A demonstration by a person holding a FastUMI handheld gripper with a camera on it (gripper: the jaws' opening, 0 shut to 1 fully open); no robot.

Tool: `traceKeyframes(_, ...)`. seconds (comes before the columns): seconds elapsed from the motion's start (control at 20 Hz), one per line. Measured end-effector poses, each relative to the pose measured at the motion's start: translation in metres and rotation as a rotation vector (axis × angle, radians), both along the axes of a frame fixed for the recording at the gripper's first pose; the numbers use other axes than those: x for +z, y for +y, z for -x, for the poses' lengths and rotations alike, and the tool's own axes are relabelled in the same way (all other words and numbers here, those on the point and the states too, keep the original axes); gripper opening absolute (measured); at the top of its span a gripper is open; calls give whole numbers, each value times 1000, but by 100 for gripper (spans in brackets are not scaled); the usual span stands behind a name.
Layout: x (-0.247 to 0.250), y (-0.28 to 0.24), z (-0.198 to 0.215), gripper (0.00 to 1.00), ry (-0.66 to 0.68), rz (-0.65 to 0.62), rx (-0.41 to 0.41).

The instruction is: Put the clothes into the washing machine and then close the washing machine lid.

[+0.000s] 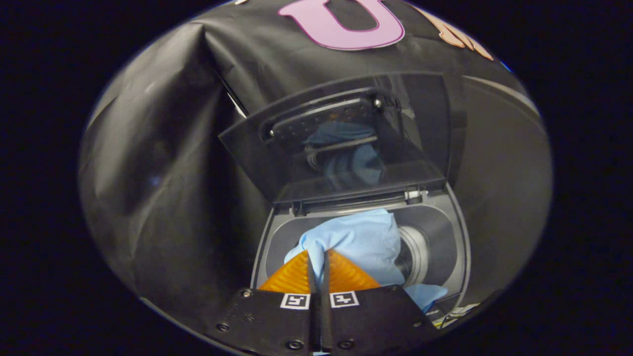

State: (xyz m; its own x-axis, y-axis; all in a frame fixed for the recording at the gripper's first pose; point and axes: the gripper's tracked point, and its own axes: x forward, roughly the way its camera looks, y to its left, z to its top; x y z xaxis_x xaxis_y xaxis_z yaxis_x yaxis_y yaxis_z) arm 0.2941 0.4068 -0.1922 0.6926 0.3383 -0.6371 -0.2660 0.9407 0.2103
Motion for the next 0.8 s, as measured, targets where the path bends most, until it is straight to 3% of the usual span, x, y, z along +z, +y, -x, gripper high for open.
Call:
traceKeyframes(0.3,-61,-8,-26,1,107,75,-57)
traceKeyframes(0.8,-106,-16,-50,5,199,155,-113)
